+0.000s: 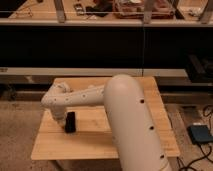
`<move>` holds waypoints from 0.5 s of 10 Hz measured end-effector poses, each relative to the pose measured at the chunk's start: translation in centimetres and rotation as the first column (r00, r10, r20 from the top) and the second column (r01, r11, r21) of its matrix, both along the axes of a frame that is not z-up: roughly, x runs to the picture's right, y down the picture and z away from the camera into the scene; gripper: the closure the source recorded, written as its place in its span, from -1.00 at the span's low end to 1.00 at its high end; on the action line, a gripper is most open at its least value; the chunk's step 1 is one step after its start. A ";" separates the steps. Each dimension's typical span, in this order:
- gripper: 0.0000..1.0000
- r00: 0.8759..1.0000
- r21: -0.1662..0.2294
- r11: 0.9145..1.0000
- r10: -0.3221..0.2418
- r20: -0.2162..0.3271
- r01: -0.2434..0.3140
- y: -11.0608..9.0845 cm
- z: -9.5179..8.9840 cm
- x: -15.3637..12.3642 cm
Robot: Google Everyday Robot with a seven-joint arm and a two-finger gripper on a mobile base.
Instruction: Push the eraser across the table
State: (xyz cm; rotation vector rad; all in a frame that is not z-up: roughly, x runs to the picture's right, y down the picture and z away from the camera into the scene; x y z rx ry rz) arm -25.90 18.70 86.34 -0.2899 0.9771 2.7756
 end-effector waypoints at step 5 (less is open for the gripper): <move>0.49 0.991 -0.004 0.995 0.101 -0.085 -0.102 -2.1 1.9 4.9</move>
